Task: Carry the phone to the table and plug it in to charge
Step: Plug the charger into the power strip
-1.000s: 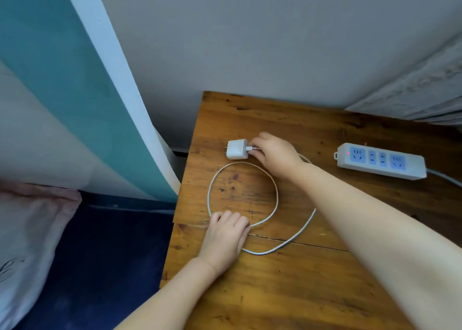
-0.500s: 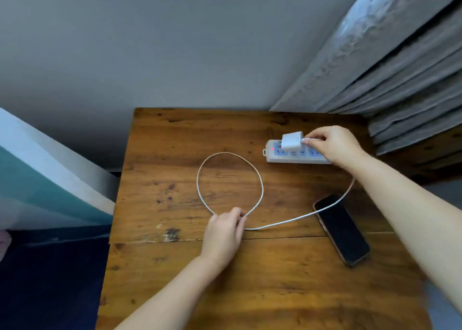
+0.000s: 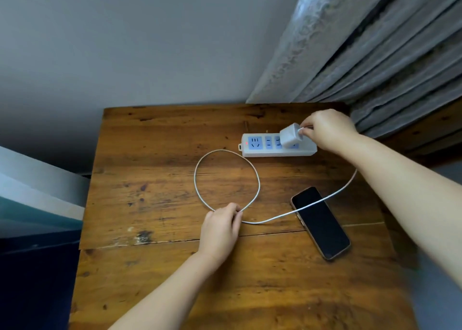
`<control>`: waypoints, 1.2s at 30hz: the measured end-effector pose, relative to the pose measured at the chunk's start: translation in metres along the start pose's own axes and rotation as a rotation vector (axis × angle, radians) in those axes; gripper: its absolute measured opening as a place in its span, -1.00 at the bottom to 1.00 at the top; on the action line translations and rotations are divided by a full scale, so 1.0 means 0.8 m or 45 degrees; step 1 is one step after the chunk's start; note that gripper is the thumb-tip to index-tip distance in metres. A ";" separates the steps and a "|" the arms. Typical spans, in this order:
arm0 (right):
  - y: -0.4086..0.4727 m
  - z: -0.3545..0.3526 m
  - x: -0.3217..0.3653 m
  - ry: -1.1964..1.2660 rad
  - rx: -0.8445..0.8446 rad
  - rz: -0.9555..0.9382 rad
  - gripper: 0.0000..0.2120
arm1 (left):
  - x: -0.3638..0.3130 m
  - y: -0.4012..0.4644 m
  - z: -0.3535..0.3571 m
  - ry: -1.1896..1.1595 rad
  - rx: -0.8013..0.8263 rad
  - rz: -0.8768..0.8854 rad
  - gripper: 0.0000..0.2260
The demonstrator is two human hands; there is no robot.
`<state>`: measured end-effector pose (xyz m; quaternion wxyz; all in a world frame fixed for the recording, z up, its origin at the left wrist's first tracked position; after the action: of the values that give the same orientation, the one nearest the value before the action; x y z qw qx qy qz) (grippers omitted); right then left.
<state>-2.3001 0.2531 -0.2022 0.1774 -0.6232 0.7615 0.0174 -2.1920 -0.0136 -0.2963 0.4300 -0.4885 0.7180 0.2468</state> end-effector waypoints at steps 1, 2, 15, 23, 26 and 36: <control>0.002 -0.003 0.003 -0.032 0.015 -0.007 -0.76 | -0.002 0.001 0.000 -0.007 0.000 0.002 -0.91; 0.004 -0.007 0.006 -0.071 0.033 -0.021 -0.76 | -0.003 0.003 0.000 -0.016 0.000 0.004 -0.91; 0.011 -0.030 0.056 -0.242 0.120 -0.209 -0.84 | -0.004 0.006 -0.010 -0.007 0.032 0.002 -0.90; 0.007 -0.011 0.070 -0.048 0.371 -0.347 -0.47 | 0.002 0.005 -0.013 -0.015 0.045 -0.013 -0.88; 0.008 -0.007 0.067 -0.155 0.337 -0.415 -0.45 | 0.003 0.007 -0.012 -0.013 0.035 -0.006 -0.89; 0.021 -0.004 0.058 -0.102 0.365 -0.411 -0.48 | -0.008 0.018 -0.015 0.004 0.042 0.057 -0.90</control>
<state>-2.3241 0.2122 -0.2161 0.2948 -0.7043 0.6387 -0.0949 -2.2089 -0.0140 -0.2855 0.4311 -0.4654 0.7336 0.2437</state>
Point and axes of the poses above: each hand's wrist, its own y-axis towards the middle knuckle, its own z-axis out of the palm, x = y × z, the point moved 4 cm from there along y, towards the middle knuckle, and after that the axes turned 15 degrees about -y, right-handed, at the moved point
